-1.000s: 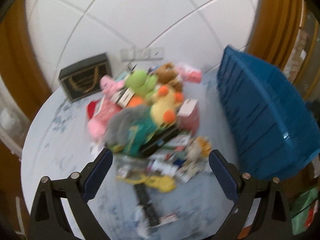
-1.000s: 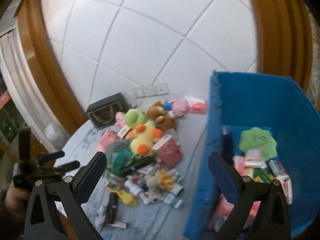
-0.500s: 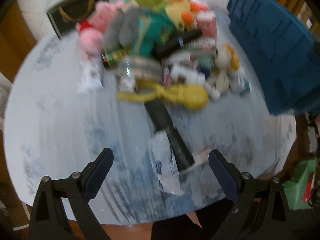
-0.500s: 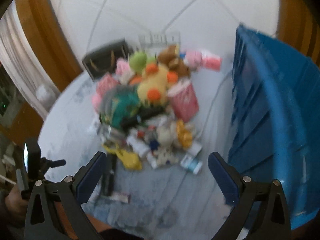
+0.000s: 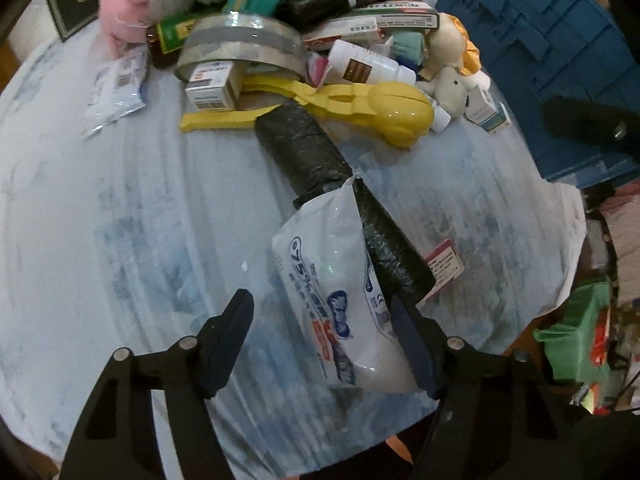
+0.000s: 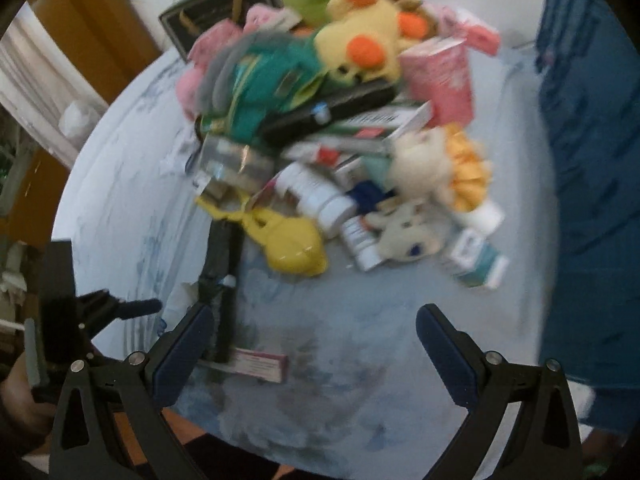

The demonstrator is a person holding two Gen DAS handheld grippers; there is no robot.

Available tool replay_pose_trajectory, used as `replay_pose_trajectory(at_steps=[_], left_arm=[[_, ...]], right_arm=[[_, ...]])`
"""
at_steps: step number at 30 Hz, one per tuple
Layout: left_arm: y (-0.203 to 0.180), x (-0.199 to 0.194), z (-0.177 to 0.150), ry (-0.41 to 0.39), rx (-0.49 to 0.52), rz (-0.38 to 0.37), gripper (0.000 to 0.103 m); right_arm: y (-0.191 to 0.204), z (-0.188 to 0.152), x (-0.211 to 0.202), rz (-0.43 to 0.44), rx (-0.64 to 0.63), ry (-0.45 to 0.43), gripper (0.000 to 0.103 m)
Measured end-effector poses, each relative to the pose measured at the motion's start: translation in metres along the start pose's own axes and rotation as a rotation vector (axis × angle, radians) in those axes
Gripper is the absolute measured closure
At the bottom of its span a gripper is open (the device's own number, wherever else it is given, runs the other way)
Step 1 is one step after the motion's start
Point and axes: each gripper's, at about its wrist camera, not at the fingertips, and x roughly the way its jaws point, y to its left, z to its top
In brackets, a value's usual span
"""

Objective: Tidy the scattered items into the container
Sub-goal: 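Grasp the white wipes pack with the left tool while the right tool grasps the black-wrapped roll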

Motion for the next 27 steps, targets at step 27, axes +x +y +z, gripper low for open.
replay_pose_trajectory(at_steps=[27], left_arm=[[0.078, -0.013, -0.018, -0.049, -0.086, 0.012, 0.059]], right_arm=[[0.084, 0.011, 0.122, -0.020, -0.019, 0.145, 0.032]])
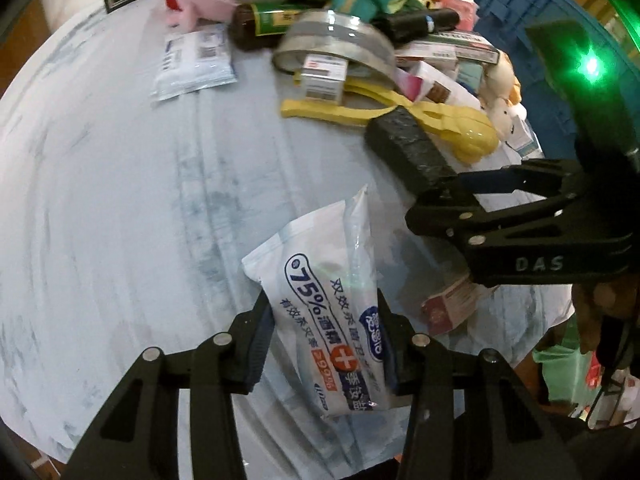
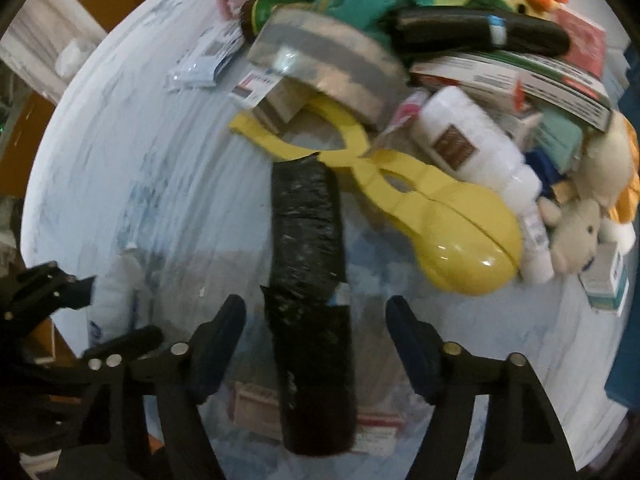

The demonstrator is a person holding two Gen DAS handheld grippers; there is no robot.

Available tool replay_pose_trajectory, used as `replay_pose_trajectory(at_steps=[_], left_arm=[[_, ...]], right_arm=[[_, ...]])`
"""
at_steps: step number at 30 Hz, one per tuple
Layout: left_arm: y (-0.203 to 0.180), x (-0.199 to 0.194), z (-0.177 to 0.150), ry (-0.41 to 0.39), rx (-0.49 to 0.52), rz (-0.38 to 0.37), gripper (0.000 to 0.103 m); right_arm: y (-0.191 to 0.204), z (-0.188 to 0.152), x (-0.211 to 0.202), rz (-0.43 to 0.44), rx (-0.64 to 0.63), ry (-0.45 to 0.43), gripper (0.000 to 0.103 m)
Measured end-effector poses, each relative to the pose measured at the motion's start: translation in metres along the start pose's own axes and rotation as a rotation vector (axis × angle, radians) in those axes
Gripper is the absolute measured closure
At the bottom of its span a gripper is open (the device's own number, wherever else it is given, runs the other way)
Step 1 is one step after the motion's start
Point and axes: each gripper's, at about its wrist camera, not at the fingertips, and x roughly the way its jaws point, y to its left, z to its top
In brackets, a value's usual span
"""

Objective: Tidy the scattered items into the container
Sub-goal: 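Grasp the white wipes pack with the left tool while the right tool grasps the black-wrapped roll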

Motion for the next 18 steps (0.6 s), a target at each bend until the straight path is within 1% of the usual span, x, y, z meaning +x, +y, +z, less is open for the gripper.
replay_pose_trajectory(at_steps=[1, 2, 4, 6, 7, 8, 18], left_arm=[[0.001, 0.000, -0.001, 0.000, -0.004, 0.000, 0.059], [0.003, -0.001, -0.002, -0.002, -0.009, -0.002, 0.059], [-0.001, 0.002, 0.000, -0.003, -0.009, -0.001, 0.059], [-0.001, 0.003, 0.000, -0.003, -0.008, -0.001, 0.059], [-0.001, 0.003, 0.000, -0.004, -0.007, 0.000, 0.059], [-0.001, 0.003, -0.001, -0.005, -0.005, 0.001, 0.059], [-0.001, -0.006, 0.007, -0.019, -0.005, 0.026, 0.059]], right_arm=[[0.002, 0.000, 0.003, -0.002, -0.004, 0.004, 0.035], [0.004, 0.001, 0.005, -0.008, -0.011, 0.006, 0.043], [0.008, 0.001, 0.009, -0.021, -0.025, 0.011, 0.051], [0.010, 0.002, 0.009, -0.036, -0.033, 0.005, 0.053], [0.011, 0.002, 0.009, -0.037, -0.033, 0.004, 0.058], [0.010, 0.002, 0.009, -0.038, -0.033, 0.002, 0.067], [0.004, -0.001, -0.001, 0.007, -0.023, 0.001, 0.068]])
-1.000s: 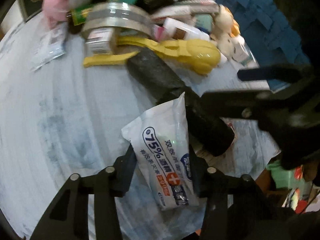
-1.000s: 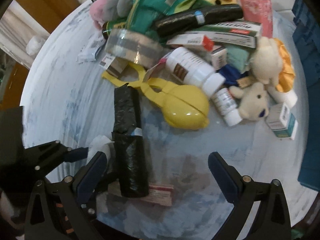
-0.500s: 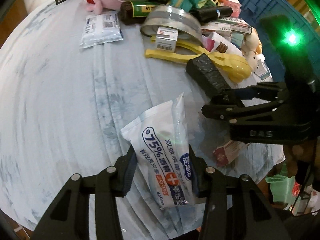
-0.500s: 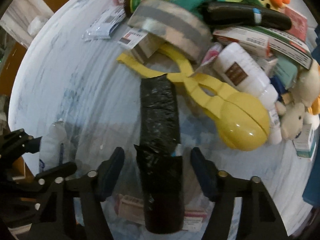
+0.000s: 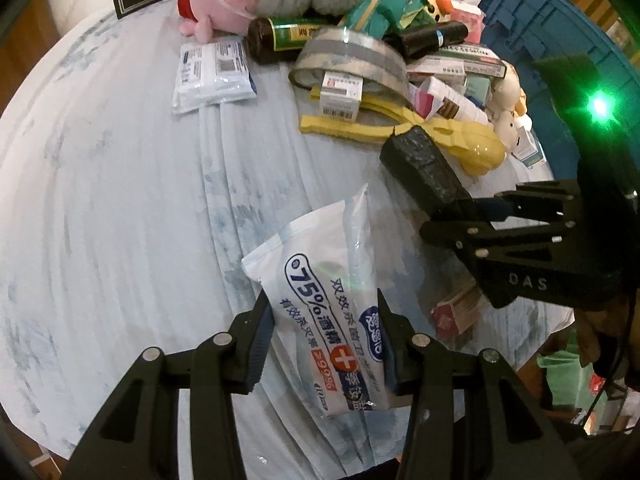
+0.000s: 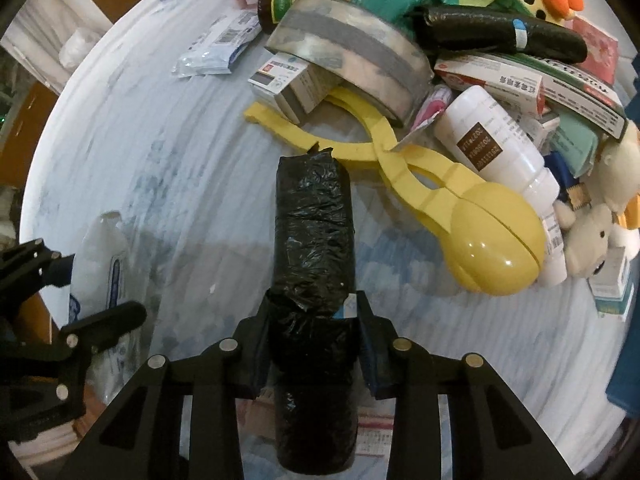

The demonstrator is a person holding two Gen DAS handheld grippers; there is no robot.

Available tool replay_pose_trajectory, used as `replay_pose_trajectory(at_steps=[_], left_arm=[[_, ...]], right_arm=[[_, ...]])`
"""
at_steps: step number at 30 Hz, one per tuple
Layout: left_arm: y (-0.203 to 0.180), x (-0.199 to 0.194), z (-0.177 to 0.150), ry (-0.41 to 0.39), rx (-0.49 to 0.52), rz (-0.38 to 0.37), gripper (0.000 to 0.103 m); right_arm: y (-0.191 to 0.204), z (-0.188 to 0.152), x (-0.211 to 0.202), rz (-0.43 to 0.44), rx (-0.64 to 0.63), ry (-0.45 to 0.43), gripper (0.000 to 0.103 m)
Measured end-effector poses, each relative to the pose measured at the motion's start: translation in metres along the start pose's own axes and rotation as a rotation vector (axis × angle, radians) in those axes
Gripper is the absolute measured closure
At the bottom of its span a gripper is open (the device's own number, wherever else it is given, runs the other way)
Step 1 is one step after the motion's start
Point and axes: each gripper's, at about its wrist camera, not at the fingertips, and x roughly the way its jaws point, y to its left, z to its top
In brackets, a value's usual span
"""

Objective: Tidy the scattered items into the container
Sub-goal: 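Grasp the white wipes pack with the left tool while the right tool grasps the black-wrapped roll, then carry the wipes pack and black-wrapped roll over the blue crate with both tools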

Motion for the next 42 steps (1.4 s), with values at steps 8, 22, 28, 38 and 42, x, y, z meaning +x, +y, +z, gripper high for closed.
replay_pose_trajectory(at_steps=[8, 22, 28, 38, 42], left_arm=[[-0.004, -0.023, 0.014, -0.044, -0.006, 0.029, 0.059], [-0.037, -0.085, 0.045, -0.159, 0.029, 0.067, 0.059], [-0.061, -0.115, 0.062, -0.220, 0.058, 0.081, 0.059], [-0.118, -0.169, 0.094, -0.323, 0.126, 0.095, 0.059], [-0.140, -0.190, 0.107, -0.374, 0.147, 0.093, 0.059]], right_arm=[[-0.007, 0.002, -0.030, 0.023, -0.009, -0.042, 0.068], [-0.010, -0.005, -0.120, 0.049, -0.041, -0.182, 0.068], [-0.023, -0.004, -0.168, 0.057, -0.035, -0.271, 0.068], [-0.056, -0.013, -0.246, 0.054, -0.056, -0.412, 0.068], [-0.071, -0.017, -0.274, 0.051, -0.061, -0.463, 0.068]])
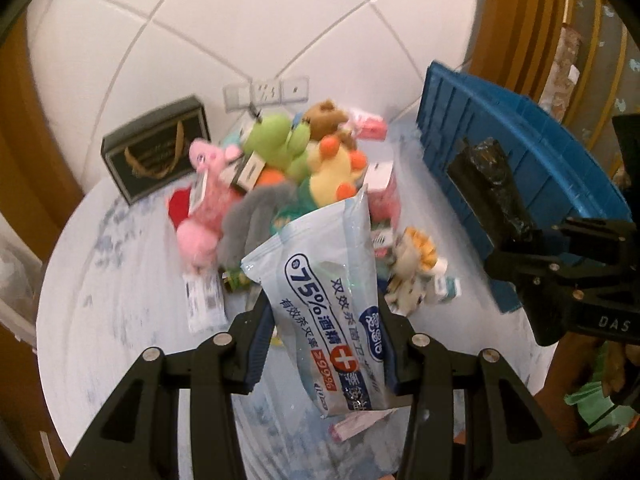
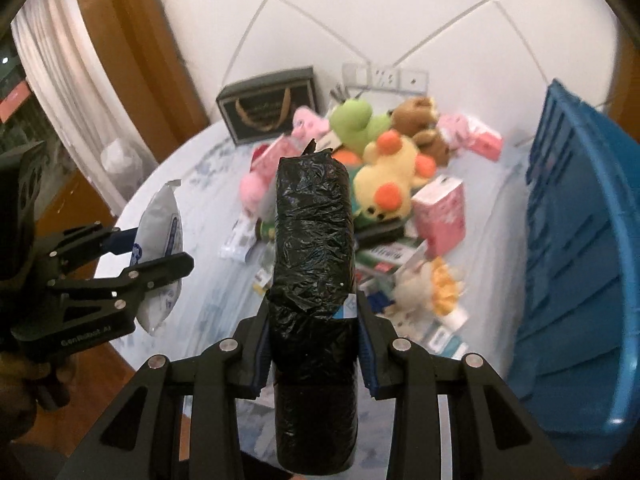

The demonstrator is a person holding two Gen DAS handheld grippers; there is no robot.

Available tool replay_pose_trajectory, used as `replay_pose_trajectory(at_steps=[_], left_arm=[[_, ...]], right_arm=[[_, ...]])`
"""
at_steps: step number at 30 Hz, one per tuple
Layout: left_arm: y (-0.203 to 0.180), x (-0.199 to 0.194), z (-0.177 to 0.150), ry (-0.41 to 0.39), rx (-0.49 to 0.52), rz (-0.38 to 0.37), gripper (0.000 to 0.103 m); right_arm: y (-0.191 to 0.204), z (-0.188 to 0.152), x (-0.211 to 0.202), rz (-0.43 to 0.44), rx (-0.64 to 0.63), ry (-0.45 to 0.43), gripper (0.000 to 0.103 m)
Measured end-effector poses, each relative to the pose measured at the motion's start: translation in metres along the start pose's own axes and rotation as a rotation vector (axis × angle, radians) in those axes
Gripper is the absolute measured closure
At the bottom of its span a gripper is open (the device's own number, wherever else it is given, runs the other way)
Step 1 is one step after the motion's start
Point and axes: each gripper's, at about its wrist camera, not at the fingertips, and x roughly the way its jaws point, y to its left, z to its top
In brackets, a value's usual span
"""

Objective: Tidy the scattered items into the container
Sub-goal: 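Carry the wipes pack and black-wrapped roll over the blue crate with both tools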

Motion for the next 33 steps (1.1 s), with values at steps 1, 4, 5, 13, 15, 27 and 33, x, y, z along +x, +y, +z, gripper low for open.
replay_pose_trajectory(at_steps=[1, 4, 5, 13, 15, 27, 33], left_arm=[[-0.004, -0.003, 0.005, -0.009, 0.002, 0.001, 0.059], [-0.016, -0.012, 0.020, -0.040, 0.006, 0.004, 0.059], [-0.020, -0.015, 0.024, -0.046, 0.008, 0.004, 0.059], [-0.067, -0.031, 0.053, -0.103, 0.035, 0.014, 0.059], [-0.079, -0.034, 0.059, -0.116, 0.041, 0.015, 0.059], [-0.151, -0.035, 0.096, -0.160, 0.089, 0.022, 0.059], [-0.191, -0.034, 0.115, -0.175, 0.124, -0.013, 0.059]], right_arm=[[-0.004, 0.002, -0.008, 0.000, 0.002, -0.015, 0.068], [-0.016, 0.008, -0.032, 0.004, 0.001, -0.054, 0.068], [-0.020, 0.011, -0.040, 0.005, 0.001, -0.065, 0.068], [-0.055, 0.022, -0.083, 0.004, -0.010, -0.130, 0.068], [-0.064, 0.024, -0.092, 0.004, -0.017, -0.140, 0.068], [-0.122, 0.025, -0.141, 0.025, -0.027, -0.216, 0.068], [-0.157, 0.023, -0.168, 0.019, 0.012, -0.264, 0.068]])
